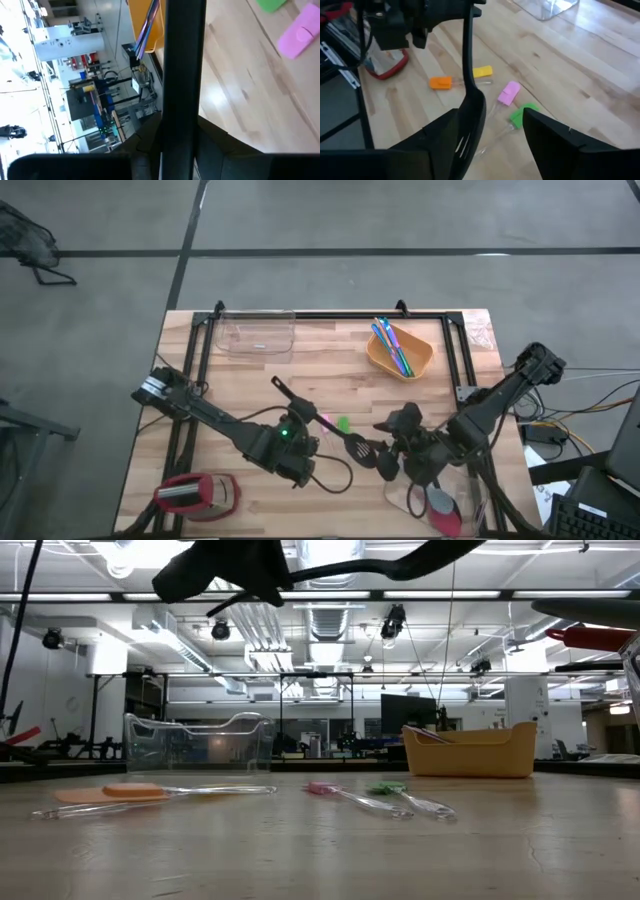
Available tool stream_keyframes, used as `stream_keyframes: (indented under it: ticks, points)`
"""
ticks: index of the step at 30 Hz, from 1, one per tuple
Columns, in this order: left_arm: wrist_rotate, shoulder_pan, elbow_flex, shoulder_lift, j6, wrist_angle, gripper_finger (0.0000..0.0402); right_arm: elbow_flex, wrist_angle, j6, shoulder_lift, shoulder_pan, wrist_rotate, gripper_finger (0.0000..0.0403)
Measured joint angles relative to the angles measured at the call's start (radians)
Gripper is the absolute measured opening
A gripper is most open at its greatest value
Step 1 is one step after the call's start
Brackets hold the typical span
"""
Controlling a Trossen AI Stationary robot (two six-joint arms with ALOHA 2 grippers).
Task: Pick & Place Kitchen Items
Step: Put the black serving spoon into the bottom transparent bin
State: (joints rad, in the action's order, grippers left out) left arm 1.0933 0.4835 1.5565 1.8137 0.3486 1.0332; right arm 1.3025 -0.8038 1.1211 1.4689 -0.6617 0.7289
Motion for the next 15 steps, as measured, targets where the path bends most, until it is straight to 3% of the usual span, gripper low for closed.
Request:
stream_keyframes:
  ticks: [7,15]
  points:
    - [0.08,-0.013,0.025,0.0,0.099,-0.015,0.0089,0.0,0.002,-0.003,0.006,0.021,-0.057,0.022]
    - [0.09,-0.022,0.04,-0.001,0.141,-0.078,0.009,-0.001,0.001,-0.003,0.021,0.032,-0.076,0.0182]
